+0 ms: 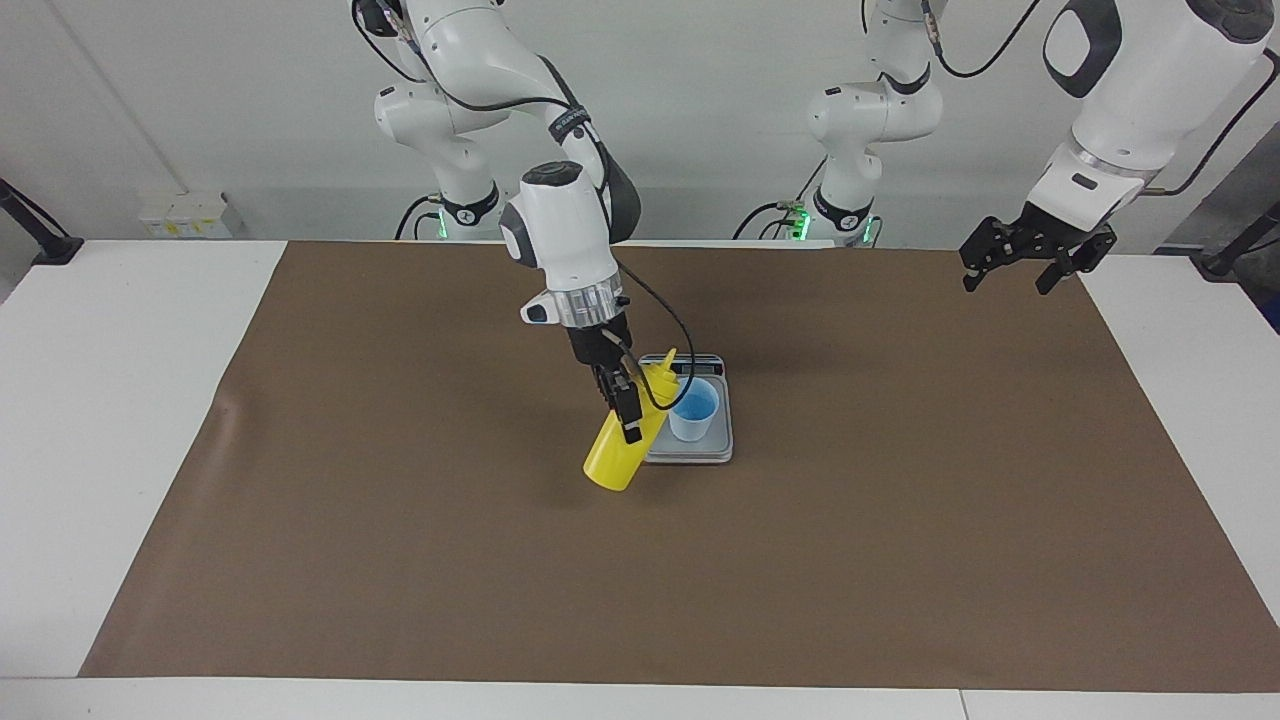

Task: Pour seasoning into cup on scale with both arms
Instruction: 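Carry the yellow bottle with the right gripper toward the blue cup, then tilt the yellow bottle nozzle-down over the blue cup with the right gripper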

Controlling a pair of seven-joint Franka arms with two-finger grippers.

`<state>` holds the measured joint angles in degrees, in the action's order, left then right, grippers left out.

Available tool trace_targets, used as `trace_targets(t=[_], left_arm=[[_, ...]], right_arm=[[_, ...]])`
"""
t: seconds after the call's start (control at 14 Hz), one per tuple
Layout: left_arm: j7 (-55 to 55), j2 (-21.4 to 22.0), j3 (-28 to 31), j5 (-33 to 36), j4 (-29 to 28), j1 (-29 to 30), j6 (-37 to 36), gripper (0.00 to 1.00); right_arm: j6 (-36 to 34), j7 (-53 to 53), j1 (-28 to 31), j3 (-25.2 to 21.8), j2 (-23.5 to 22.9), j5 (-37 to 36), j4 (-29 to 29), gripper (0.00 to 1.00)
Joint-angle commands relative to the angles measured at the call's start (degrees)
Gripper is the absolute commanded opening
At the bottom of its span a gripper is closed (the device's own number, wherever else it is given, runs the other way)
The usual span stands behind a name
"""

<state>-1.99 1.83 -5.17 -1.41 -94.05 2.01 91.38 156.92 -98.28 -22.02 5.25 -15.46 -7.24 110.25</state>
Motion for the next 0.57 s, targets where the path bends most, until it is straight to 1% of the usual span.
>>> trace_targets(t=[0.0, 0.07, 0.21, 0.29, 0.43, 0.5], left_arm=[[-0.64, 1.51, -0.46, 0.54, -1.48, 0.80, -0.06, 1.00], [-0.64, 1.51, -0.46, 0.54, -1.48, 0.80, 0.03, 1.00], [-0.73, 1.51, -0.37, 0.54, -1.40, 0.80, 0.29, 1.00], [-0.38, 1.51, -0.37, 0.54, -1.48, 0.89, 0.38, 1.00], [-0.20, 1.51, -0.46, 0.54, -1.57, 0.63, 0.55, 1.00], [-0.12, 1.51, -0.46, 0.45, -1.57, 0.45, 0.73, 1.00]], right_arm=[[1.46, -0.95, 0.40, -0.33, 0.43, -6.10, 0.23, 0.00], [1.46, -1.12, 0.40, -0.33, 0.26, -8.82, -0.12, 0.00], [1.55, -2.00, -0.13, -0.24, -2.19, -10.60, -3.18, 0.00], [1.72, -2.00, -0.13, -0.24, -3.33, -12.69, -4.67, 0.00], [2.60, -2.09, 0.39, -0.06, -4.22, -18.75, -5.13, 0.00], [3.47, -2.09, 0.40, -0.06, -5.09, -19.56, -5.91, 0.00]])
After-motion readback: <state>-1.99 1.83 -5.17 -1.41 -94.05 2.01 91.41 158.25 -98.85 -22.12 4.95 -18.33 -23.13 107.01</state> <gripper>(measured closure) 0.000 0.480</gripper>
